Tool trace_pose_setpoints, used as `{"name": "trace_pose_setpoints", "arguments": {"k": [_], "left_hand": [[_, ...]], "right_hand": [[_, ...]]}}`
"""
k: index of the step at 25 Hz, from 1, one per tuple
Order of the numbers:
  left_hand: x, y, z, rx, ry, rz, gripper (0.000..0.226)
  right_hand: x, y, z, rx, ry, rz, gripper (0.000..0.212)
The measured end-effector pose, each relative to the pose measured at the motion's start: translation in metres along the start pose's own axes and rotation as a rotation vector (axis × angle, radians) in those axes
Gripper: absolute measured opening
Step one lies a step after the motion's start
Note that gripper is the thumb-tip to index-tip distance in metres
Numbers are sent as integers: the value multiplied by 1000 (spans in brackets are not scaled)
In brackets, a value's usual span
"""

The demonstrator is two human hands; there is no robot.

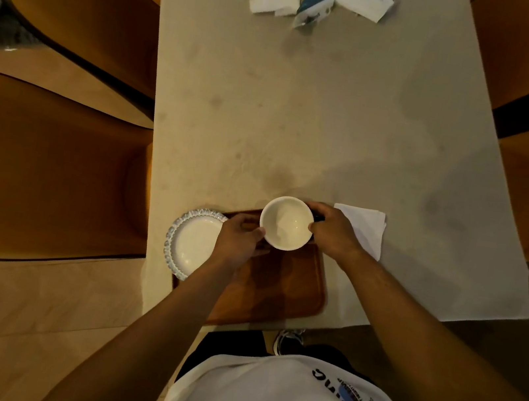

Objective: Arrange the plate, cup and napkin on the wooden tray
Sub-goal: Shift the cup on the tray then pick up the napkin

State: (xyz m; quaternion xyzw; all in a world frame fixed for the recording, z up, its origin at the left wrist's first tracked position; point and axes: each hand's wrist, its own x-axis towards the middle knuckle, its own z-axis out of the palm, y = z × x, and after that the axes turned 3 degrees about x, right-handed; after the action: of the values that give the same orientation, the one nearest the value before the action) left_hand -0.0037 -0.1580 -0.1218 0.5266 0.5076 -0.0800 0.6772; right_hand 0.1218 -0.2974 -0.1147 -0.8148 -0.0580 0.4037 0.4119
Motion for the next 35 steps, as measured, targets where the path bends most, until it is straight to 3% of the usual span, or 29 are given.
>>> {"name": "trace_pose_setpoints", "arguments": {"k": [20,23,25,26,29,32,35], "left_hand": [[-8,-2,0,185,85,81,35],[-20,-2,7,248,228,142,37],[-31,-9,17,262,391,150,41],[-37,-16,26,289,384,159,41],[-56,-31,67,332,87,161,30],[-56,-30,108,444,-84,315,17],[-40,-28,147,451,-103,308,29]], "right_hand": [[-4,10,-2,-39,3,53,45],[-8,20,-16,101,30,92,45],[-13,36,-36,166,152,104,38],[-16,46,-49,144,240,117,34],[-29,79,-78,-2,472,235,34],[-32,97,-86,-33,437,324,45],[-25,103,-87,-41,403,344,49]]}}
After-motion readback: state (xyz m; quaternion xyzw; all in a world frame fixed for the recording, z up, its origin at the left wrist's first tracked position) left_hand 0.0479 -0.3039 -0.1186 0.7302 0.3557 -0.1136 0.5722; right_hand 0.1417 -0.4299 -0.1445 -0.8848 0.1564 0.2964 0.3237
